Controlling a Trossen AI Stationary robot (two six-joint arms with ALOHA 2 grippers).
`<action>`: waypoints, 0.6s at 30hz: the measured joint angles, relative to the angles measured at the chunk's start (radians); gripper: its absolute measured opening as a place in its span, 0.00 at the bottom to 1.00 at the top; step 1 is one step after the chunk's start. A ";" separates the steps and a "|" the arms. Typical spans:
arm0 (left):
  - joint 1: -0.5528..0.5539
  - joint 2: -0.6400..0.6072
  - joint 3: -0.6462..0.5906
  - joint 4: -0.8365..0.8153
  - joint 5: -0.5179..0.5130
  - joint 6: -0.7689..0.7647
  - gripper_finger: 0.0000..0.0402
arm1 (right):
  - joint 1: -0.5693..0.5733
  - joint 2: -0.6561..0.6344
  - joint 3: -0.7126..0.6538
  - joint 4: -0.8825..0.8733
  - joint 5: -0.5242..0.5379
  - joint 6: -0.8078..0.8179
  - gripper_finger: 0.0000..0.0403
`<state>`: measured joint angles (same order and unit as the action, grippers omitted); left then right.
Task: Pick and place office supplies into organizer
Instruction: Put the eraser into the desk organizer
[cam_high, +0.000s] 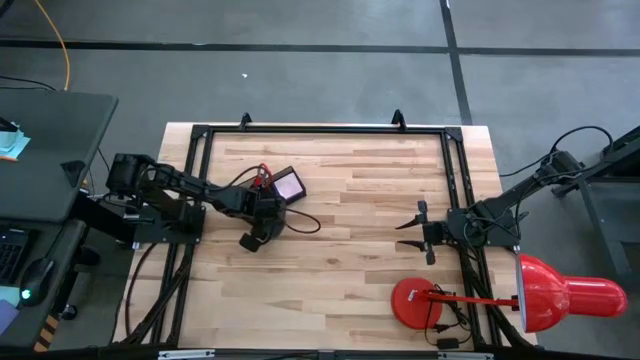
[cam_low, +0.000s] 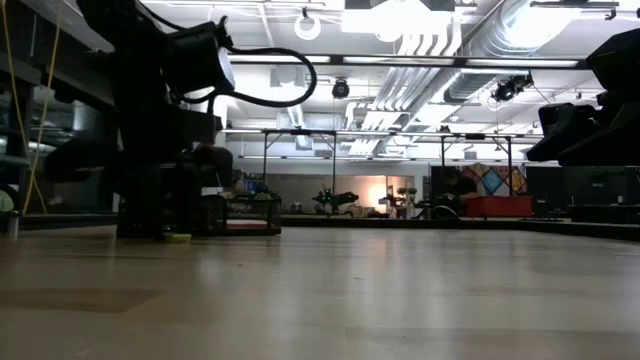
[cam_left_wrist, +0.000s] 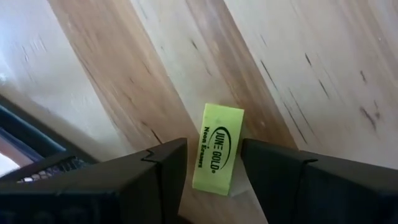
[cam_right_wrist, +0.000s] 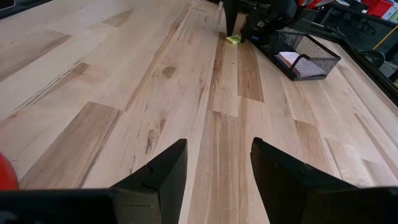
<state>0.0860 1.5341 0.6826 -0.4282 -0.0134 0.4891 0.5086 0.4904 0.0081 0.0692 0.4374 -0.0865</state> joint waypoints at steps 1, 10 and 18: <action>0.000 0.000 0.000 0.000 0.004 -0.016 0.37 | 0.000 0.000 0.000 0.000 0.000 0.000 0.42; 0.000 0.002 -0.003 0.010 0.037 -0.129 0.21 | 0.000 0.000 0.000 0.000 0.000 0.000 0.42; -0.001 -0.001 -0.001 0.024 0.036 -0.262 0.01 | 0.000 0.000 0.000 0.000 0.000 0.000 0.42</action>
<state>0.0849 1.5332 0.6813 -0.4041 0.0223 0.2276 0.5084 0.4904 0.0081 0.0689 0.4376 -0.0867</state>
